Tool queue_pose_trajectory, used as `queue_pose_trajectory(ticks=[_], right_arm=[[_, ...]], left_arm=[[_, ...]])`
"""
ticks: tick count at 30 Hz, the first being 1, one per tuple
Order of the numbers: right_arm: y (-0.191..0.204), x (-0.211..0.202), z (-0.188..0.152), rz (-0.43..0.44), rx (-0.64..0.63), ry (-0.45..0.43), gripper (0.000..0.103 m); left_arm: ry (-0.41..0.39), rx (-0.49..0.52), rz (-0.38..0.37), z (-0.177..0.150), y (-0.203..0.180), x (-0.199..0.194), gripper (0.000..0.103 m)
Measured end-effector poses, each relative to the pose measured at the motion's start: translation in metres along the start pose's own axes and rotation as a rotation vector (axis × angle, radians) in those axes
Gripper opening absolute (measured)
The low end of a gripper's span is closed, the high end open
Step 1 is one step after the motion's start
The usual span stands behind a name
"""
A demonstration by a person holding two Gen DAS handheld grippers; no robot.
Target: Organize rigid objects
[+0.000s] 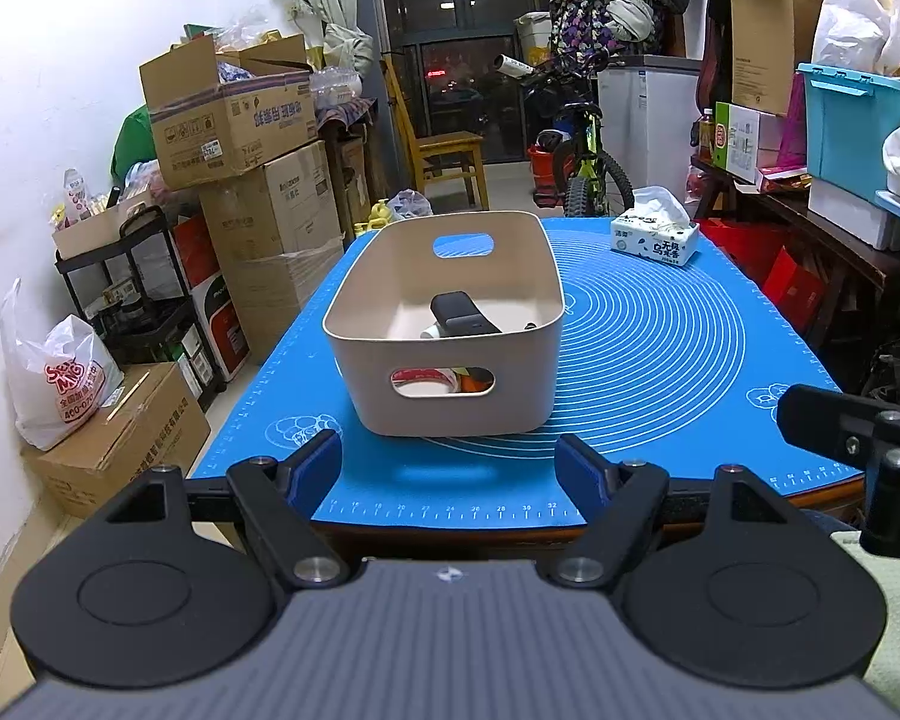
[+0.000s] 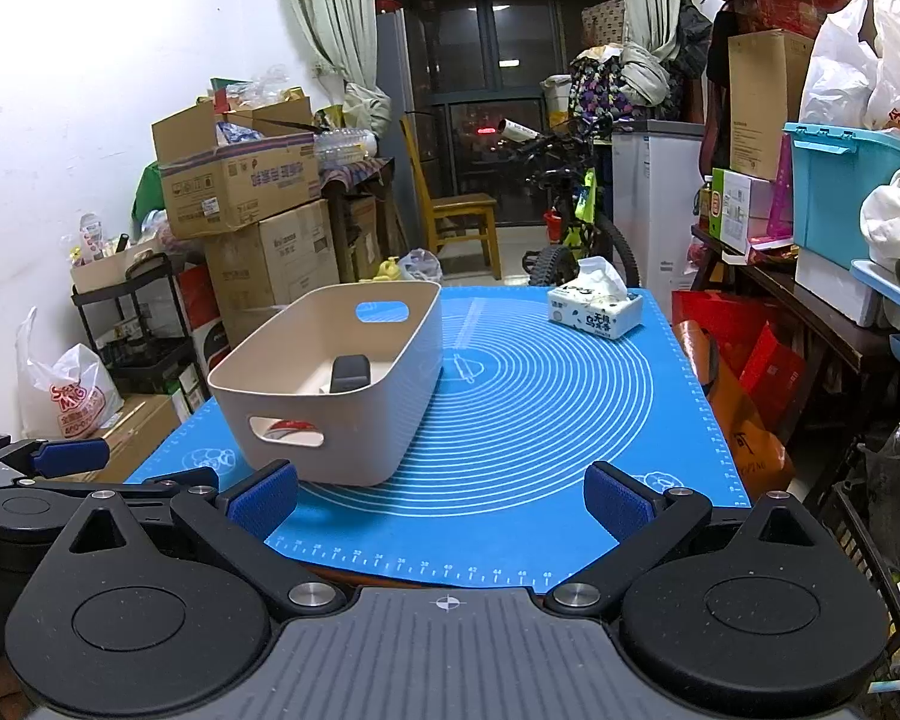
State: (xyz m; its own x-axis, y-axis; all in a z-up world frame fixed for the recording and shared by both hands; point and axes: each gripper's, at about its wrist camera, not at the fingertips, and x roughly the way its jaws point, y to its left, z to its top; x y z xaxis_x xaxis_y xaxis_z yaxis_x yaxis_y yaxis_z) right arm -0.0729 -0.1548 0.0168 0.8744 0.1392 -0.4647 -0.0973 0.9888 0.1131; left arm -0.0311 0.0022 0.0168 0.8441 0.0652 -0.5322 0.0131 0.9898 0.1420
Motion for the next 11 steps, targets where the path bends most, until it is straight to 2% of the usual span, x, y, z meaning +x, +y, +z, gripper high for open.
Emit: queue_pose_trajectory(ticks=[11], right_arm=[[-0.0011,0.0006,-0.0004,0.001,0.001,0.001,0.101]], left_arm=[[-0.003,0.002,-0.001,-0.0003,-0.0006,0.0006,0.078]])
